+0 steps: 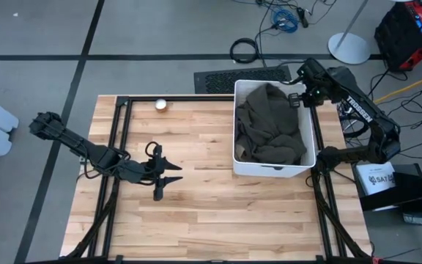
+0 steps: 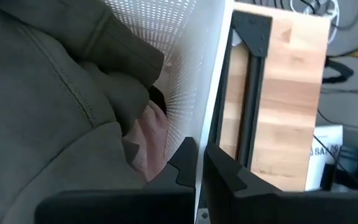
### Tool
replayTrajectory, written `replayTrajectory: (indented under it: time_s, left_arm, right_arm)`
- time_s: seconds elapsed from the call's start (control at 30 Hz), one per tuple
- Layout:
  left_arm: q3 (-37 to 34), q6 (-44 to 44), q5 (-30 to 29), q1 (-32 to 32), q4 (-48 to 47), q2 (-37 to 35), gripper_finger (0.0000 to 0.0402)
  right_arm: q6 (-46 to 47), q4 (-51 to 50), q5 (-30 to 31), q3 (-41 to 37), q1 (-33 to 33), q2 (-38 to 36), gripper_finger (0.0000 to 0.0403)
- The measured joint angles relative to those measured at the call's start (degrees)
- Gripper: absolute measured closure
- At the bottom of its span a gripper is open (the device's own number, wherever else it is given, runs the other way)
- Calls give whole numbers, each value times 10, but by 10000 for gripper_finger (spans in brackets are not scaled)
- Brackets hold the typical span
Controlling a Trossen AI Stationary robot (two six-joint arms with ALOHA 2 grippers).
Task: Sort clothes
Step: Move the white laundry bin to the top middle of the table
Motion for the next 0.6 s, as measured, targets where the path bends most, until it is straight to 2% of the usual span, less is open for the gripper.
replayTrajectory:
  time_s: [0.27,0.47,0.6]
  left_arm:
    - [0,5,0,0,1,0,247]
    - [0,4,0,0,5,0,247]
    - [0,4,0,0,5,0,247]
  right_arm:
    - [-24,17,-33,0,0,-22,402]
    - [-16,17,-24,0,0,-19,402]
    - [-15,16,-11,0,0,-19,381]
